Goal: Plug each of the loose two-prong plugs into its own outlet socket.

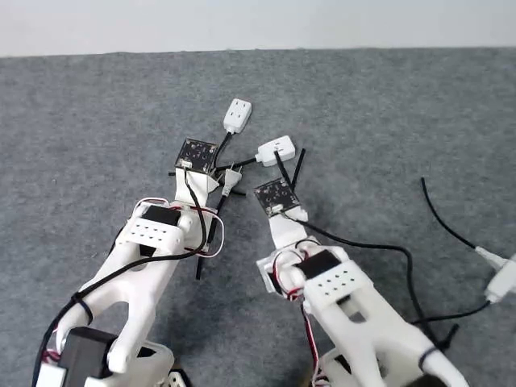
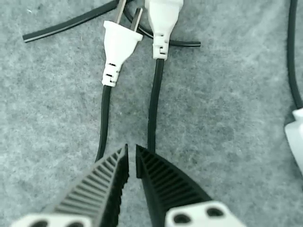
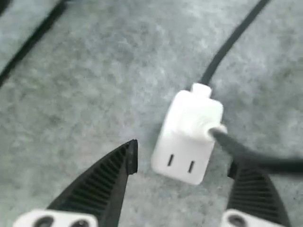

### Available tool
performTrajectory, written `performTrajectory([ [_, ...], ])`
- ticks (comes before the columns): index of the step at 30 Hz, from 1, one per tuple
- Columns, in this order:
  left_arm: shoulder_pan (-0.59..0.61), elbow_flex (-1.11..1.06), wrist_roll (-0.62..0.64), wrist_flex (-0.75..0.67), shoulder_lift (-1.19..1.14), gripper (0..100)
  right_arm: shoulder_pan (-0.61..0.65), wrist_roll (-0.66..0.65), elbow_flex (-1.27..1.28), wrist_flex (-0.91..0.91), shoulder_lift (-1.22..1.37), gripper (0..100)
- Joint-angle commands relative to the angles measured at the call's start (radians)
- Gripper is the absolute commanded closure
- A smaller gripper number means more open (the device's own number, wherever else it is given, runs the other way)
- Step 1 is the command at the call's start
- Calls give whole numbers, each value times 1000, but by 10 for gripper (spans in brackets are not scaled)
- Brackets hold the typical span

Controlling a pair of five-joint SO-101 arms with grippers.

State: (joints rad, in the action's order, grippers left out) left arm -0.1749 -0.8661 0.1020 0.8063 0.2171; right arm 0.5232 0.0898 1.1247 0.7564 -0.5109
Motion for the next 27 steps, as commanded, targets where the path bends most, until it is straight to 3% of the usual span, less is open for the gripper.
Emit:
performTrajectory([
  [1, 2, 5, 6, -25, 31, 978, -31, 9, -130, 8, 124, 798],
  [5, 2, 5, 6, -25, 31, 978, -38, 9, -253, 104, 274, 873],
  [8, 2, 5, 6, -25, 31, 978, -96, 0, -282, 117, 291, 991],
  [13, 2, 5, 6, -25, 31, 978, -300, -38, -259, 125, 166, 989],
  [21, 2, 5, 6, -25, 31, 978, -852, -236, -218, 269, -180, 991],
  [27, 2, 5, 6, -25, 31, 978, -1282, -479, -147, 174, -269, 991],
])
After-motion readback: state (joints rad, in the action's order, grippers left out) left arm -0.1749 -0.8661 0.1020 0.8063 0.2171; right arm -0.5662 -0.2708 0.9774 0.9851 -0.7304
